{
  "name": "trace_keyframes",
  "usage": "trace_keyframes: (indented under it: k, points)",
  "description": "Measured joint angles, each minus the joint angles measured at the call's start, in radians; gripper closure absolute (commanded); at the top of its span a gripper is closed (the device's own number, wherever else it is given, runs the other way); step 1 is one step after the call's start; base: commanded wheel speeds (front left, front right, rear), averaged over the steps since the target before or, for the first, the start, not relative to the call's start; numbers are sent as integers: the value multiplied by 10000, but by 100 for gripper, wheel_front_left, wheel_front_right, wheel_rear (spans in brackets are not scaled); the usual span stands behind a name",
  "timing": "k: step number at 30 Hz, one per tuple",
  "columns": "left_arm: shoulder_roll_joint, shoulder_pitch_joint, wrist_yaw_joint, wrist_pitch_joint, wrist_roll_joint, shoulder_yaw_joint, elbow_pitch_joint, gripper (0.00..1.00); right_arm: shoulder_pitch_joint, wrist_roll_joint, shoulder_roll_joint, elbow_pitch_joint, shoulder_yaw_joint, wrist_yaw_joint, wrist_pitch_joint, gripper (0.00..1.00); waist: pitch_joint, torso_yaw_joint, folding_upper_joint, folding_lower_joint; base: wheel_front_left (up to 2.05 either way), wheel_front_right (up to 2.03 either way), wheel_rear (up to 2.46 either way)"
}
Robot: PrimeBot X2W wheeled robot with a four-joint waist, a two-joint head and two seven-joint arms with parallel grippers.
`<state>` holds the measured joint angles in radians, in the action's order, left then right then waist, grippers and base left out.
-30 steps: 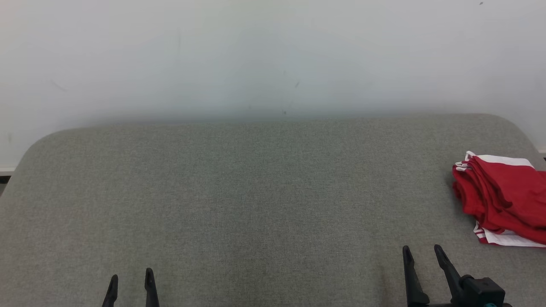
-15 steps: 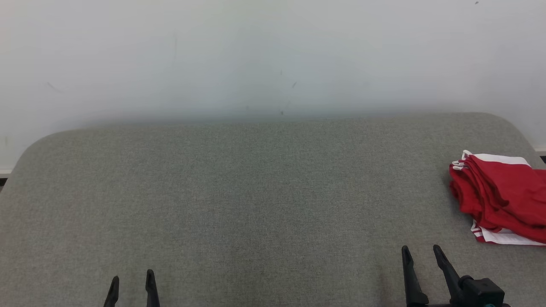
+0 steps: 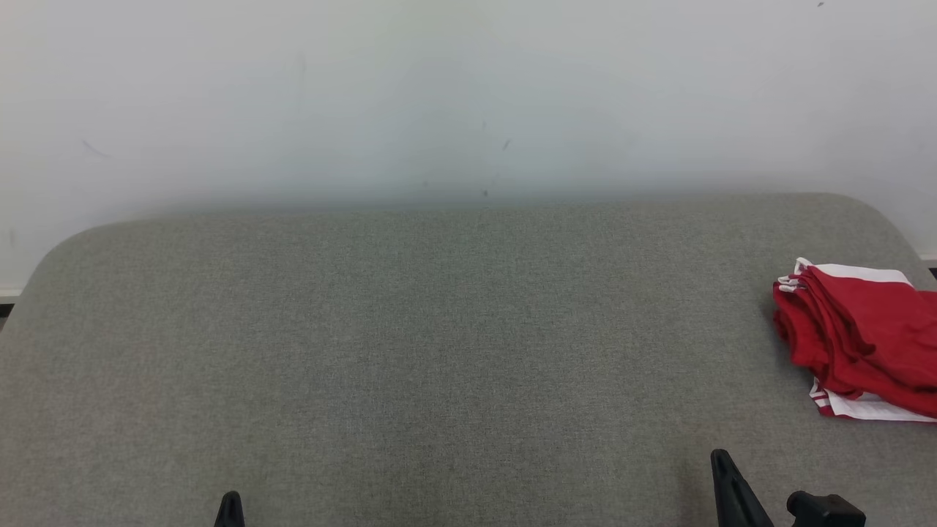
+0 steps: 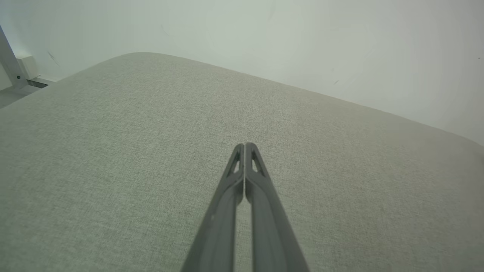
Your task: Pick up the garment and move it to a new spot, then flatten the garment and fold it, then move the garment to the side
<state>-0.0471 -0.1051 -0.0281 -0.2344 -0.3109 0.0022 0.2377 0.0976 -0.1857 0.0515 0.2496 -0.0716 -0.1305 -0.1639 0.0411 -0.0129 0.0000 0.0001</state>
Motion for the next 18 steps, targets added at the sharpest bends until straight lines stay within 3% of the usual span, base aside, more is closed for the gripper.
trace_keyframes:
  k: [18]
  points:
    - [-2,400,-249,823,-3173,247,4,100,-421,-3482,0,-19,-63,2,658,100,-70,21,0,0,0,0,0]
